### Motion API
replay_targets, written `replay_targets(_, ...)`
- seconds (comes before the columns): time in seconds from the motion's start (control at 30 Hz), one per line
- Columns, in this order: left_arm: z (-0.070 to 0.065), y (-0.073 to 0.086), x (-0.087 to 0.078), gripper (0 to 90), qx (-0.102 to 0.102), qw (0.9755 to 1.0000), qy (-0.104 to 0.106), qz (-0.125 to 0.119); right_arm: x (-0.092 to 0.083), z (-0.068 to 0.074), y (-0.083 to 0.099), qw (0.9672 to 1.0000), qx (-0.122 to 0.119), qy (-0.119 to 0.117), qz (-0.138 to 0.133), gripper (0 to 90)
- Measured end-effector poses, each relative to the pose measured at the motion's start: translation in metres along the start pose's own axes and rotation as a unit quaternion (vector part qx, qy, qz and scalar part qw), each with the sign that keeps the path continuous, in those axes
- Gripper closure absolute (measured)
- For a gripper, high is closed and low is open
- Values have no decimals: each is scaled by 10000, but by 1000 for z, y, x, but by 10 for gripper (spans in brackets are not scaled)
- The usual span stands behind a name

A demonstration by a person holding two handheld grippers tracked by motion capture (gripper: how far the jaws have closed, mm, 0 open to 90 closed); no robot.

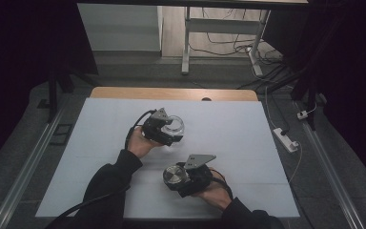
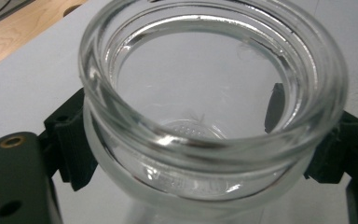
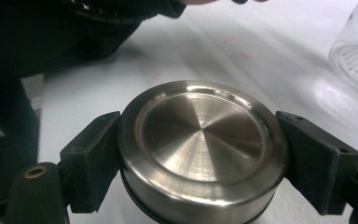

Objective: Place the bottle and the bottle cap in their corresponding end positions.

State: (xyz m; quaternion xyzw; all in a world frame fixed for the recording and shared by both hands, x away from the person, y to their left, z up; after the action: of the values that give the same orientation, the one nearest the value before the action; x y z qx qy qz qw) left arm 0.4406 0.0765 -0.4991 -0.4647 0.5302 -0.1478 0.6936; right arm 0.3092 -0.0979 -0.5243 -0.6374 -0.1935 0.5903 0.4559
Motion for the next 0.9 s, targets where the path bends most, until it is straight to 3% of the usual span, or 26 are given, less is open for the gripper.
replay_targets(0.47,8,9,21,151,-154,9998,-122,52,14,-9,12,9995,24,65,313,177)
replay_targets(0.9,13,14,25,150,-194,9993,-309,126,25,-9,16,9975,-116,166,670,175)
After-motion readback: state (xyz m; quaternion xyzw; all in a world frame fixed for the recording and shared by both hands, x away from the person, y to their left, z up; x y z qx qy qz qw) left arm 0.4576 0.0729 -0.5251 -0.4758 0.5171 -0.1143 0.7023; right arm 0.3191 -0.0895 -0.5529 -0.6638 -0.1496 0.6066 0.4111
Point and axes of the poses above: each handheld gripper's, and its own axes: x roughly forward along the jaws, y roughly out of its underside, z roughly to its left, the point moved 2 cm from there along x, roughly forward along the jaws, and after that the axes turned 3 degrees about x, right-handed, at the moved point
